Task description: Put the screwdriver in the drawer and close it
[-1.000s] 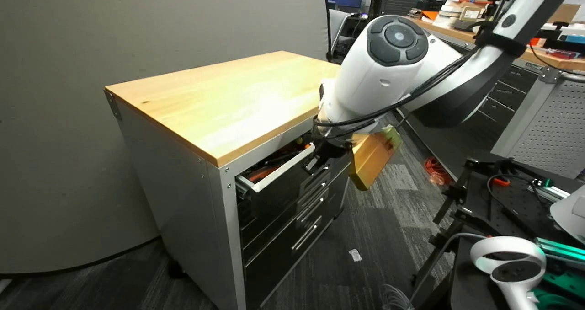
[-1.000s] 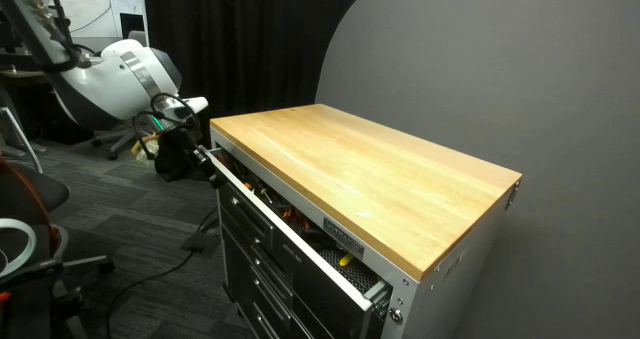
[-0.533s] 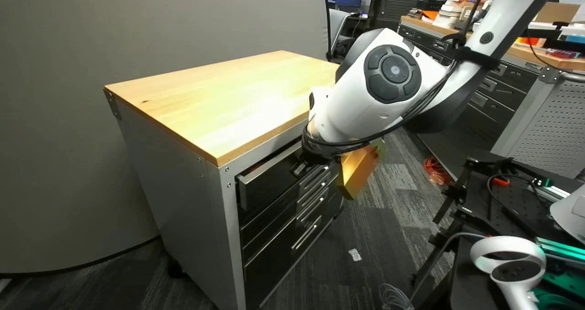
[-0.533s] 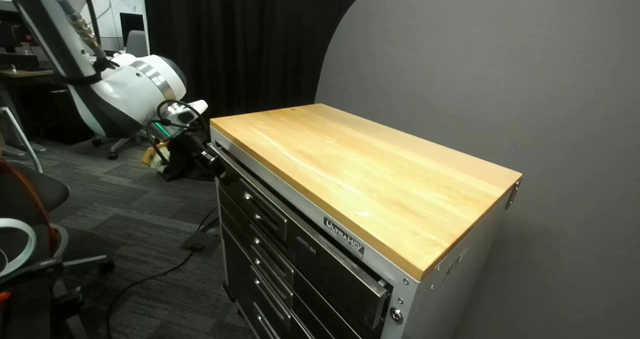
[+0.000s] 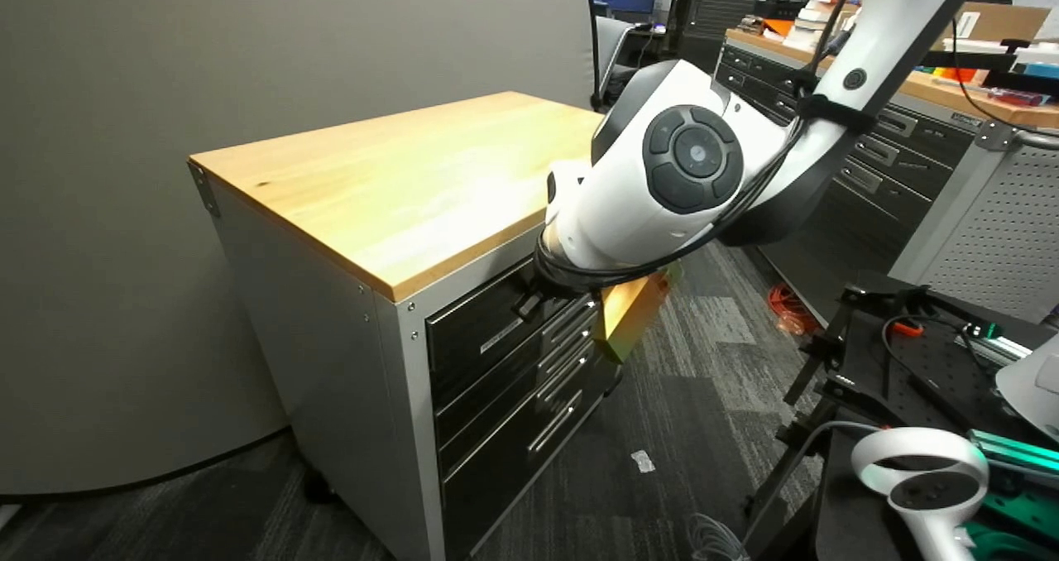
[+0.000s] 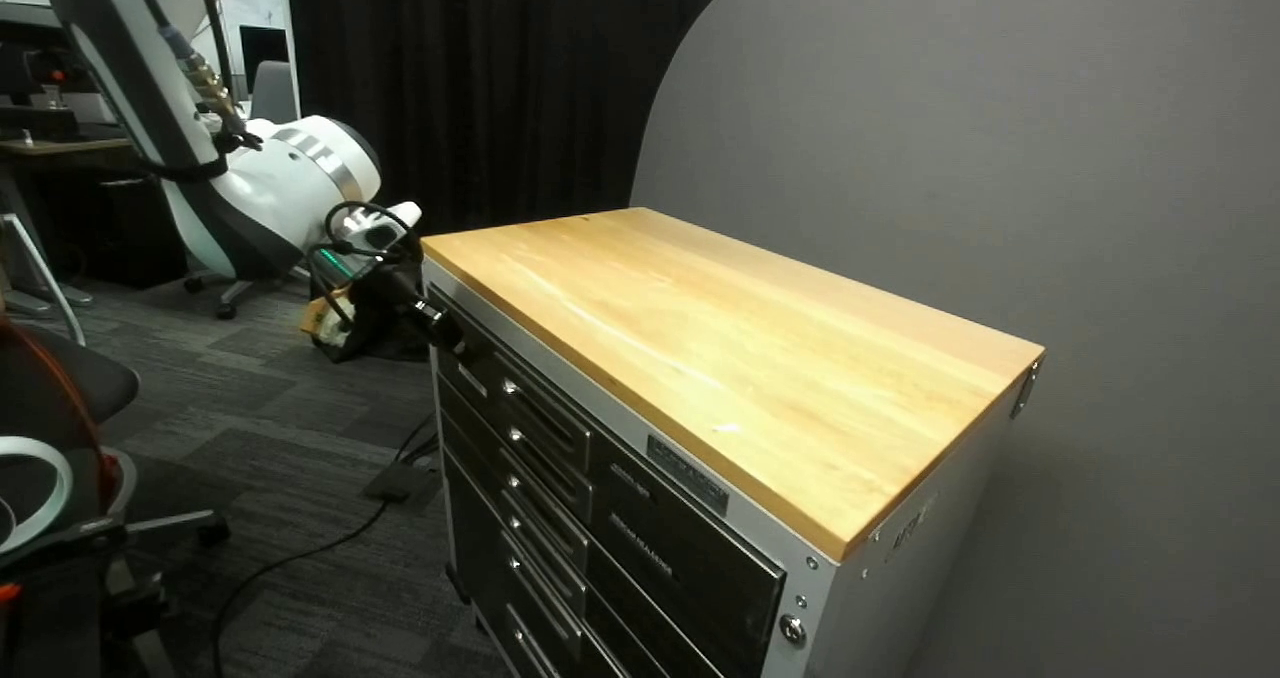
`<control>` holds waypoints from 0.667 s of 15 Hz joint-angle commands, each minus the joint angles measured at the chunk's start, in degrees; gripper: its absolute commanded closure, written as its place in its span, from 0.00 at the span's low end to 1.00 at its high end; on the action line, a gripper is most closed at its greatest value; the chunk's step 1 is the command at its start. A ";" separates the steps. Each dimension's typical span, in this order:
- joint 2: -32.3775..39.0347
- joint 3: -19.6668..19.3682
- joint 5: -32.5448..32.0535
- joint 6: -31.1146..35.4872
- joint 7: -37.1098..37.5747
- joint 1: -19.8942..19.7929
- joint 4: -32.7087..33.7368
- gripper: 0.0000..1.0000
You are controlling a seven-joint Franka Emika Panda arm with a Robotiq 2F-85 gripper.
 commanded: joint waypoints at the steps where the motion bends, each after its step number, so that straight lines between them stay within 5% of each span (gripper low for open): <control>1: 0.41 2.31 -0.79 -1.95 0.74 -2.04 1.95 0.96; 2: -1.06 3.12 2.48 -2.21 -1.76 -3.02 0.35 0.70; 4: -5.03 5.46 12.71 -0.82 -7.92 -6.13 -3.06 0.66; 10: -12.32 31.31 42.42 -4.27 -35.48 -33.30 -9.94 0.19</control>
